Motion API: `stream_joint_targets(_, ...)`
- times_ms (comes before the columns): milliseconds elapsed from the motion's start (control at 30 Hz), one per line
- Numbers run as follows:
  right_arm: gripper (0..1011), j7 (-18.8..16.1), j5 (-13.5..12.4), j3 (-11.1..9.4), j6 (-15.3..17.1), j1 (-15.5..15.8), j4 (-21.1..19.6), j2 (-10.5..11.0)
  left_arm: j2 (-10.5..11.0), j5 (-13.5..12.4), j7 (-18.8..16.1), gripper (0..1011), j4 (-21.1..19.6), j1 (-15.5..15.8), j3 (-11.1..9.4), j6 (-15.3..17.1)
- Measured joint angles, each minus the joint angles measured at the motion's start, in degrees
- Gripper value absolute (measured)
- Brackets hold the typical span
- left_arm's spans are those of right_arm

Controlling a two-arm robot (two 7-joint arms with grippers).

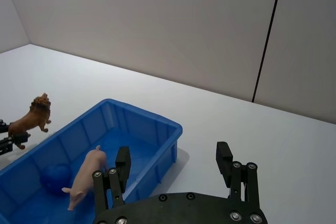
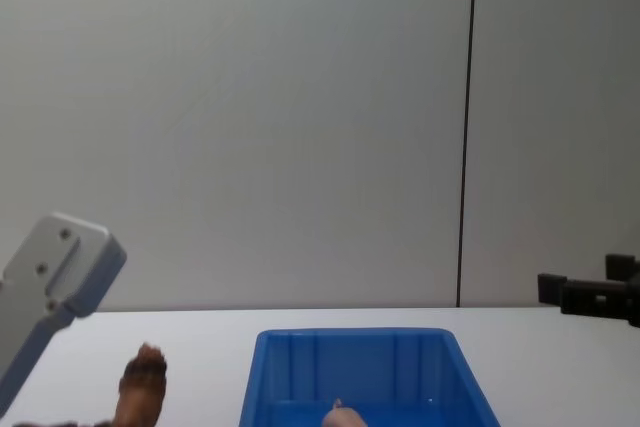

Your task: Pick up the two dolls from the table and place them into the box.

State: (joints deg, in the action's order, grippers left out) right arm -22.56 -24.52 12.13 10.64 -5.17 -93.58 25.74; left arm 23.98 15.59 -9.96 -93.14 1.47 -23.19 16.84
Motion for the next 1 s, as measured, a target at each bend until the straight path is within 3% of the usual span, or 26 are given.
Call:
stream_joint_targets(467, 1001, 0.0, 0.0, 0.0, 0.0, 0.0, 0.0, 0.0, 0.0, -5.4, 4.6, 329, -1.0, 2.1, 0.9, -6.5)
stream_joint_targets(1000, 1001, 0.0, 0.0, 0.0, 0.0, 0.0, 0.0, 0.0, -2.4, -8.6, 16.7, 329, 1.1, 6.6, 0.8, -13.5)
